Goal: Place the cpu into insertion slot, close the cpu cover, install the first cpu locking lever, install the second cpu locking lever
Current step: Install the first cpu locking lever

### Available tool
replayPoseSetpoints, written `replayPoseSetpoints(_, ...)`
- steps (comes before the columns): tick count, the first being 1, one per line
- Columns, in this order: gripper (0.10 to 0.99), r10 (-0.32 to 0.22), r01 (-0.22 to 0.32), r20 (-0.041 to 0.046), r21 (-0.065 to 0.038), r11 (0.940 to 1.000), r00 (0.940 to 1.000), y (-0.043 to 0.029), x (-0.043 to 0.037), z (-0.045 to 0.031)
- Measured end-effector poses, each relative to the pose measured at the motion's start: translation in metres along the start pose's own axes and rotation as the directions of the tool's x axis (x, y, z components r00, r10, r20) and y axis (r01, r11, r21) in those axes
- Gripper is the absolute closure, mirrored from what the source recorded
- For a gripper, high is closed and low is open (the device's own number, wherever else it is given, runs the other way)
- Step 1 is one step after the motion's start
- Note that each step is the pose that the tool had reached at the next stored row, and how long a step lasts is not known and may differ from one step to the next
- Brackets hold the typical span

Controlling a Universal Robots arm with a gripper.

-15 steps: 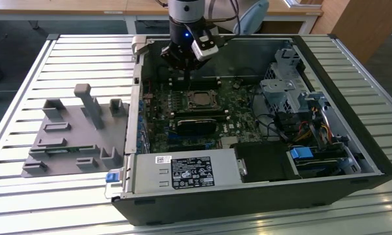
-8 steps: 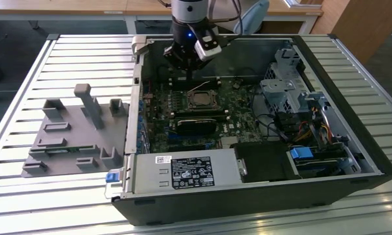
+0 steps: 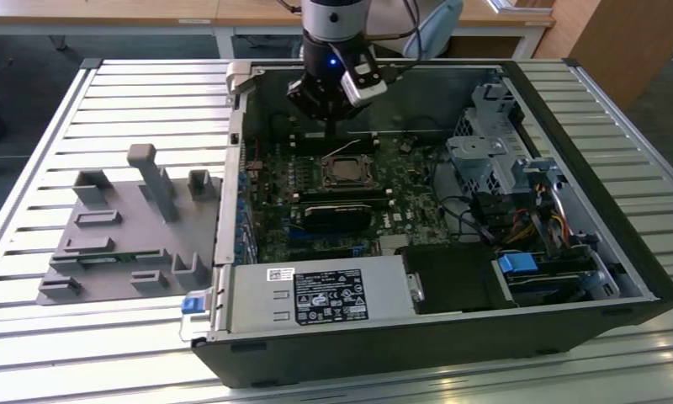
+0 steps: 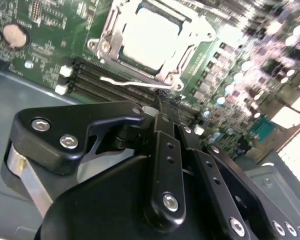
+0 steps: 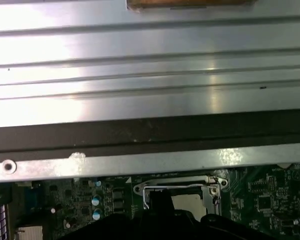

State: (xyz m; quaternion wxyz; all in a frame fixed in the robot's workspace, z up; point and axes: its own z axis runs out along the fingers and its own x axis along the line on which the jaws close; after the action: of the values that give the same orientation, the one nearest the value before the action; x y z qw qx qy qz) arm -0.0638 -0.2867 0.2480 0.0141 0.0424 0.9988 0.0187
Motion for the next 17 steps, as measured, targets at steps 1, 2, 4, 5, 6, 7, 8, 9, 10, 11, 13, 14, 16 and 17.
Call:
replayPoseSetpoints(1, 0.980, 0.000, 0.000, -0.0013, -0.015, 0.9999, 1.0000, 0.0000, 0.0000, 0.0002)
replayPoseSetpoints(2, 0.980, 0.001, -0.001, -0.0022, -0.025, 0.9997, 1.0000, -0.0001, 0.0000, 0.0006)
replayPoseSetpoints(4, 0.980, 0.001, -0.001, -0.0021, -0.027, 0.9996, 1.0000, -0.0001, 0.0000, 0.0024)
replayPoseSetpoints(5, 0.980, 0.001, -0.001, -0.0023, -0.027, 0.9996, 1.0000, -0.0001, 0.0001, 0.0033)
replayPoseSetpoints(6, 0.980, 0.001, -0.001, -0.0023, -0.027, 0.9996, 1.0000, -0.0002, 0.0001, 0.0041)
replayPoseSetpoints(7, 0.980, 0.001, -0.001, -0.0023, -0.027, 0.9996, 1.0000, -0.0002, 0.0001, 0.0047)
replayPoseSetpoints(8, 0.980, 0.001, -0.001, -0.0023, -0.027, 0.9996, 1.0000, -0.0003, 0.0001, 0.0052)
replayPoseSetpoints(9, 0.980, 0.001, -0.001, -0.0024, -0.027, 0.9996, 1.0000, -0.0003, 0.0001, 0.0056)
replayPoseSetpoints(10, 0.980, 0.001, -0.001, -0.0024, -0.027, 0.9996, 1.0000, -0.0003, 0.0001, 0.0059)
replayPoseSetpoints(11, 0.980, 0.001, -0.001, -0.0025, -0.027, 0.9996, 1.0000, -0.0004, 0.0002, 0.0061)
replayPoseSetpoints(13, 0.980, 0.001, -0.001, -0.0023, -0.027, 0.9996, 1.0000, -0.0004, 0.0001, 0.0067)
replayPoseSetpoints(14, 0.980, 0.001, -0.001, -0.0024, -0.027, 0.9996, 1.0000, -0.0005, 0.0002, 0.0068)
replayPoseSetpoints(16, 0.980, 0.001, -0.001, -0.0022, -0.027, 0.9996, 1.0000, -0.0005, 0.0001, 0.0074)
replayPoseSetpoints(17, 0.980, 0.001, -0.001, -0.0018, -0.027, 0.9996, 1.0000, -0.0006, 0.0001, 0.0077)
